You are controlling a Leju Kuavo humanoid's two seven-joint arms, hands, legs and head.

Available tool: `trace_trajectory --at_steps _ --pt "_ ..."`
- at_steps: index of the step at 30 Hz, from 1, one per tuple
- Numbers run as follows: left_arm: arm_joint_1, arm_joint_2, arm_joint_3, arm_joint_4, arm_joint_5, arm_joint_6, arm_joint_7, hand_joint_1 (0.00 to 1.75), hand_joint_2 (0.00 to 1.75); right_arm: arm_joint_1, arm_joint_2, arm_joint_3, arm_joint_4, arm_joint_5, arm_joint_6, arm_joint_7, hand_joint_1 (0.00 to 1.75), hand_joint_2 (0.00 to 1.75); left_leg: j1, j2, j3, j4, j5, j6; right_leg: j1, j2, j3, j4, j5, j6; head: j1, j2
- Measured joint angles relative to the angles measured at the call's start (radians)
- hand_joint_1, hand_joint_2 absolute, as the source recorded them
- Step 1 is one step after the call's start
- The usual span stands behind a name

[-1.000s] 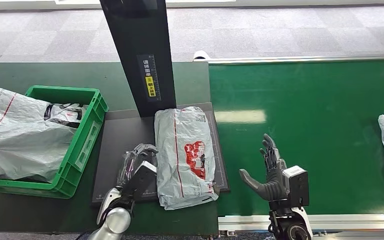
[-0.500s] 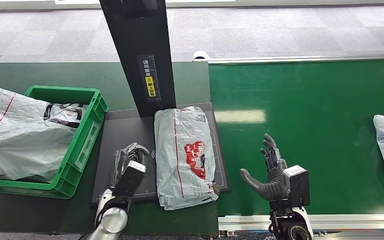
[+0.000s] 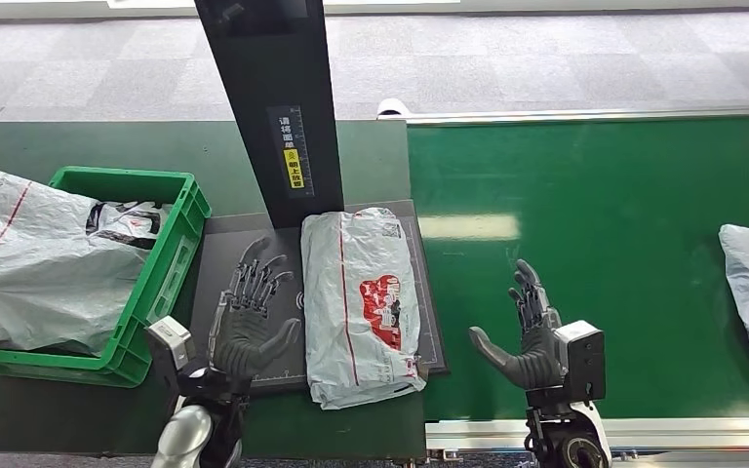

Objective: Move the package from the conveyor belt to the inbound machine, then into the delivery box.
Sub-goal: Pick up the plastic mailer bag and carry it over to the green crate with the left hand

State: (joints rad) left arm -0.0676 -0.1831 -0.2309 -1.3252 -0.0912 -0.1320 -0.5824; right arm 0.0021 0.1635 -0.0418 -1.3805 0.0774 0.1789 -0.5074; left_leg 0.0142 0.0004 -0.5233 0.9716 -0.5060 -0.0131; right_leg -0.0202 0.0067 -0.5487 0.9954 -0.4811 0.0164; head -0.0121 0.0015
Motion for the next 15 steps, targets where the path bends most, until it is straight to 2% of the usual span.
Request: trace_trajectory --at_steps 3,6,11,15 --pt "0.001 0.01 -0.033 -0.012 -0.217 0.089 0.042 0.0 1.75 0.001 -0.001 0.0 0.0 -0.001 -0.004 -0.001 0.0 1.75 0.0 0.0 0.0 0.0 0.0 0.0 0.0 0.0 0.0 0.0 0.0 0.0 0.0 0.0" --pt "-0.003 0.023 -0.087 -0.004 -0.484 0.165 0.169 0.0 1.75 0.004 -0.002 -0.001 0.0 0.002 -0.004 -0.002 0.0 1.75 0.0 0.0 0.0 0.0 0.0 0.0 0.0 0.0 0.0 0.0 0.0 0.0 0.0 0.0" --pt "-0.037 0.034 -0.171 0.116 -0.851 0.192 0.396 0.0 1.75 0.005 0.0 -0.004 0.0 0.022 0.006 -0.001 0.0 1.75 0.0 0.0 0.0 0.0 0.0 0.0 0.0 0.0 -0.001 0.0 0.0 0.0 0.0 0.0" --pt "-0.07 0.033 -0.206 0.216 -1.001 0.197 0.48 0.0 1.75 0.005 0.004 -0.007 0.0 0.032 0.009 0.002 0.0 1.75 0.0 0.0 0.0 0.0 0.0 0.0 0.0 0.0 -0.001 0.0 0.0 0.0 0.0 0.0"
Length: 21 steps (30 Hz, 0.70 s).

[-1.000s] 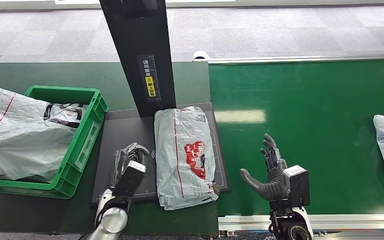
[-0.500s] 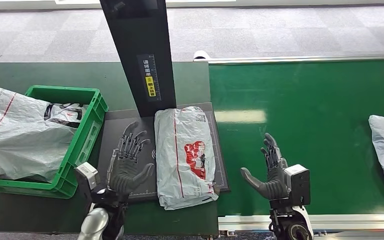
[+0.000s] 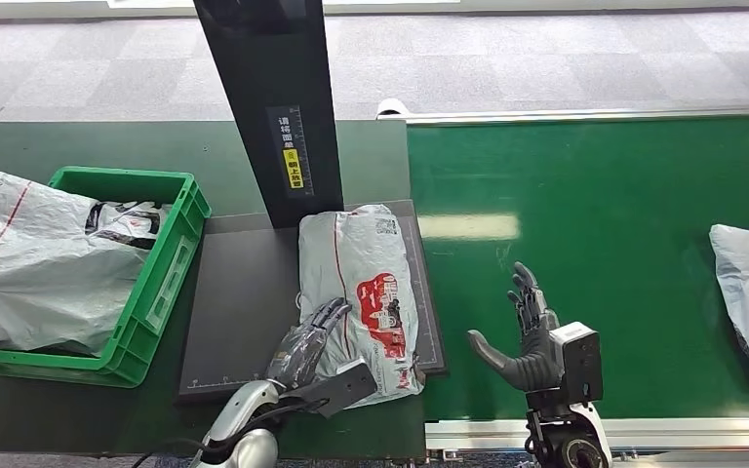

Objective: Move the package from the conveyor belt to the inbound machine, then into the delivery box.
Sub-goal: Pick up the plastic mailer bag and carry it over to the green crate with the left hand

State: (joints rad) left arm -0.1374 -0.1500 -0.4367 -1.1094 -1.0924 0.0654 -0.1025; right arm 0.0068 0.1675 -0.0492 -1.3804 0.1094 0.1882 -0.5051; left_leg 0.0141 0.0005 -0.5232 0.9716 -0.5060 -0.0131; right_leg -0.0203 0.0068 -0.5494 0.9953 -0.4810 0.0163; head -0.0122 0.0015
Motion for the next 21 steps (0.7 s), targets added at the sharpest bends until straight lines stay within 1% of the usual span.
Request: trace_trajectory --at_steps 4,10,11,14,15,21 --pt "-0.027 -0.006 -0.019 0.053 -0.044 -0.009 0.026 0.0 1.75 0.0 0.004 -0.004 0.0 0.005 0.0 0.005 0.0 1.75 0.0 0.0 0.001 0.0 0.0 0.0 0.0 -0.001 0.002 0.0 0.0 0.0 0.0 0.0" --pt "-0.044 -0.009 -0.029 0.085 -0.052 -0.015 0.032 0.0 1.75 0.0 0.009 -0.011 0.0 0.007 0.0 0.008 0.0 1.75 0.0 -0.001 0.005 0.0 0.0 0.0 -0.001 -0.002 0.007 0.0 0.0 0.0 0.0 0.0" --pt "-0.045 -0.01 -0.029 0.088 -0.056 -0.02 0.033 0.36 1.75 0.0 0.01 -0.012 0.0 0.007 0.001 0.008 0.0 1.75 0.0 -0.001 0.005 0.0 0.0 0.0 -0.001 -0.002 0.008 0.0 0.0 0.0 0.0 0.0" --pt "-0.05 -0.012 -0.029 0.1 -0.065 -0.034 0.032 1.66 1.75 0.001 0.013 -0.014 0.0 0.01 0.002 0.01 0.0 1.75 0.0 -0.002 0.007 0.0 0.0 0.0 -0.001 -0.003 0.01 0.0 0.0 0.0 0.0 0.0" --pt "-0.05 -0.013 -0.029 0.103 -0.064 -0.027 0.024 1.74 1.75 0.002 0.014 -0.014 0.0 0.01 0.002 0.011 0.0 1.75 0.0 -0.003 0.007 0.0 0.0 0.0 -0.001 -0.004 0.01 0.0 0.0 0.0 0.0 0.0" --pt "-0.028 -0.016 -0.015 0.087 -0.019 0.053 -0.059 1.75 1.75 0.034 0.021 -0.022 -0.026 0.012 0.004 0.014 0.0 1.75 0.0 -0.004 0.007 0.0 0.0 0.0 -0.001 -0.004 0.01 0.0 0.0 0.0 0.0 0.0"
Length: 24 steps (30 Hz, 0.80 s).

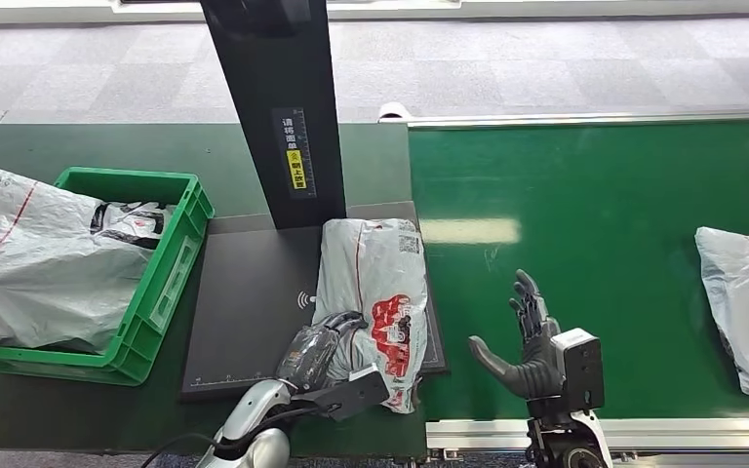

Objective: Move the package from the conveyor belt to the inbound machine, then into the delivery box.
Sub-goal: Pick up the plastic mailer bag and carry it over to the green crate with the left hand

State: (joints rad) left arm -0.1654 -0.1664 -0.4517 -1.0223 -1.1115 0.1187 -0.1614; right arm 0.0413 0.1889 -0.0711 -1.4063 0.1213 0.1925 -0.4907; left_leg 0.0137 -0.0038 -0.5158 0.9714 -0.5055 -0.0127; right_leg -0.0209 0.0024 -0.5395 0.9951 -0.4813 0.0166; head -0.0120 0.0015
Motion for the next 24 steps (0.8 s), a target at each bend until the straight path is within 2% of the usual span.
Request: trace_trajectory --at_steps 4,13,17,21,24 --pt "0.024 0.002 0.01 -0.032 0.021 0.052 -0.064 1.75 1.75 0.007 0.001 -0.005 -0.007 0.001 0.006 0.0 0.0 1.75 0.0 0.0 -0.001 0.0 0.0 0.0 0.0 0.0 -0.002 0.0 0.0 0.0 0.0 0.0" --pt "0.05 0.008 0.023 -0.066 0.049 0.262 -0.181 1.75 1.75 0.01 0.001 -0.009 -0.018 -0.009 0.009 0.0 0.0 1.75 0.0 0.0 -0.006 0.0 0.0 0.0 0.0 0.0 -0.007 0.0 0.0 0.0 0.0 0.0" --pt "0.055 0.007 0.04 -0.096 0.13 0.369 -0.259 1.75 1.75 0.01 0.0 -0.012 -0.019 -0.016 0.01 0.0 0.0 1.75 0.0 0.0 -0.007 0.0 0.0 0.0 0.0 0.0 -0.008 0.0 0.0 0.0 0.0 0.0" --pt "0.06 0.005 0.056 -0.127 0.189 0.432 -0.31 1.75 1.75 0.01 0.0 -0.013 -0.019 -0.023 0.009 0.001 0.0 1.75 0.0 0.0 -0.007 0.0 0.0 0.0 0.0 0.0 -0.008 0.0 0.0 0.0 0.0 0.0" --pt "0.066 0.001 0.07 -0.163 0.281 0.525 -0.398 1.75 1.75 0.01 -0.001 -0.012 -0.019 -0.032 0.004 0.002 0.0 1.75 0.0 0.0 -0.007 0.0 0.0 0.0 0.0 0.0 -0.008 0.0 0.0 0.0 0.0 0.0"
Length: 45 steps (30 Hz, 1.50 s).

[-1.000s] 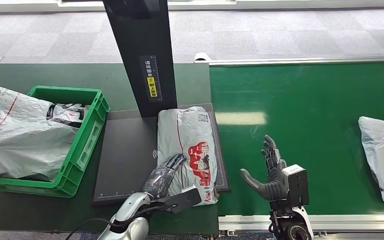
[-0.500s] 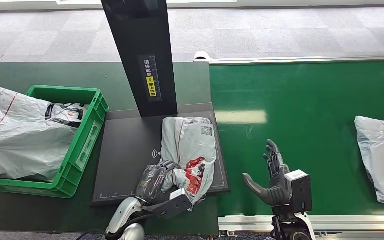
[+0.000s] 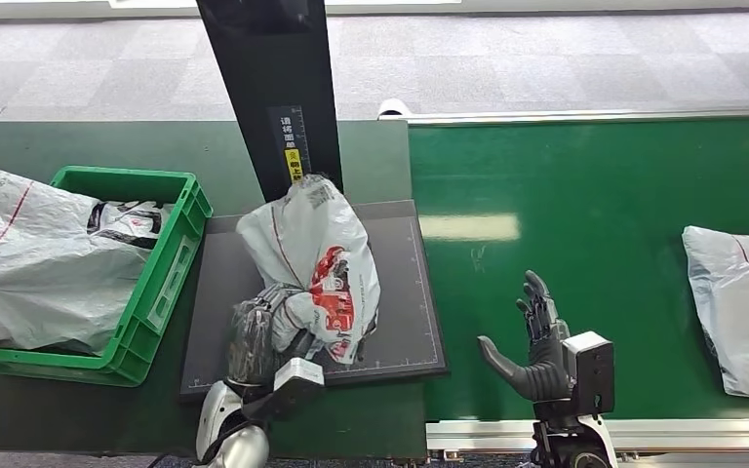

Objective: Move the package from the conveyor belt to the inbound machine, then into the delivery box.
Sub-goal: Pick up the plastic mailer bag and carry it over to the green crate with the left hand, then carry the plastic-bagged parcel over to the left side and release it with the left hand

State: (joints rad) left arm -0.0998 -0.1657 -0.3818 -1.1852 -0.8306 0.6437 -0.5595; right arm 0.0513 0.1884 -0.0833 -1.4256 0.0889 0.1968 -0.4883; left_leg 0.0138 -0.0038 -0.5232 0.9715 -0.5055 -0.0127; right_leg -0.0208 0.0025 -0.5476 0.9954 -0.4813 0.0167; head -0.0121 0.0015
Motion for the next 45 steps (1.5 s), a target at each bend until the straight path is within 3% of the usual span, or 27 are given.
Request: trace_trajectory --at_steps 3,10,15,19,23,30,33,38,43,45 --pt "0.006 -0.006 0.023 -0.046 0.04 0.045 -0.065 1.75 1.75 0.0 0.0 0.001 0.0 -0.005 -0.006 0.0 0.0 1.75 0.0 0.0 0.0 0.0 0.0 0.0 0.0 0.0 0.0 0.0 0.0 0.0 0.0 0.0" --pt "0.021 -0.024 0.066 -0.103 0.032 0.048 -0.112 1.75 1.75 0.0 0.0 0.003 0.0 -0.01 -0.01 0.0 0.0 1.75 0.0 0.0 -0.001 0.0 0.0 0.0 0.0 0.0 0.0 0.0 0.0 0.0 0.0 0.0" --pt "0.038 -0.074 0.188 -0.266 -0.092 0.05 -0.134 1.75 1.75 0.0 -0.005 0.017 0.0 -0.025 -0.028 -0.001 0.0 1.75 0.0 0.0 -0.001 0.0 0.0 0.0 0.0 0.0 -0.001 0.0 0.0 0.0 0.0 0.0" --pt "0.013 -0.116 0.382 -0.443 -0.192 0.051 -0.134 1.75 1.75 -0.001 -0.01 0.031 0.004 -0.037 -0.045 -0.004 0.0 1.75 0.001 0.0 -0.002 0.0 0.0 0.0 0.001 0.0 -0.001 0.0 0.0 0.0 0.0 0.0" --pt "-0.041 -0.126 0.613 -0.539 -0.277 0.054 -0.134 1.75 1.75 0.0 -0.017 0.041 0.007 -0.048 -0.063 -0.01 0.0 1.75 0.002 0.0 -0.001 0.0 0.001 -0.001 0.002 0.0 -0.001 0.0 0.0 0.0 0.0 0.0" --pt "-0.161 -0.138 1.072 -0.436 -0.485 0.054 -0.124 1.75 1.75 0.024 -0.021 0.039 -0.004 -0.043 -0.072 -0.005 0.0 1.75 0.002 0.004 -0.001 0.0 0.001 0.0 0.002 0.003 -0.002 0.001 0.0 -0.001 0.0 0.0" --pt "-0.183 -0.14 1.192 -0.406 -0.529 0.054 -0.117 1.75 1.75 0.03 -0.021 0.038 -0.008 -0.041 -0.072 -0.002 0.0 1.75 0.002 0.004 -0.002 0.0 0.001 0.0 0.002 0.003 -0.003 0.001 0.0 0.0 0.0 0.0" --pt "-0.201 -0.144 1.283 -0.378 -0.541 0.054 -0.111 1.75 1.75 0.031 -0.021 0.037 -0.012 -0.041 -0.072 -0.002 0.0 1.75 0.002 0.004 -0.002 0.0 0.0 -0.001 0.002 0.003 -0.003 0.0 0.0 0.0 0.0 0.0" --pt "-0.16 -0.102 1.272 -0.362 -0.654 0.055 0.079 1.75 1.75 0.031 -0.021 0.037 -0.016 -0.035 -0.072 -0.001 0.0 1.75 0.002 0.005 -0.001 0.0 0.0 -0.001 0.002 0.004 -0.003 0.0 0.0 -0.001 0.0 0.0" --pt "-0.156 -0.095 1.269 -0.36 -0.66 0.055 0.094 1.75 1.75 0.032 -0.021 0.037 -0.017 -0.034 -0.072 -0.001 0.0 1.75 0.002 0.005 -0.001 0.0 0.0 -0.001 0.002 0.004 -0.003 0.0 0.0 -0.001 0.0 0.0"
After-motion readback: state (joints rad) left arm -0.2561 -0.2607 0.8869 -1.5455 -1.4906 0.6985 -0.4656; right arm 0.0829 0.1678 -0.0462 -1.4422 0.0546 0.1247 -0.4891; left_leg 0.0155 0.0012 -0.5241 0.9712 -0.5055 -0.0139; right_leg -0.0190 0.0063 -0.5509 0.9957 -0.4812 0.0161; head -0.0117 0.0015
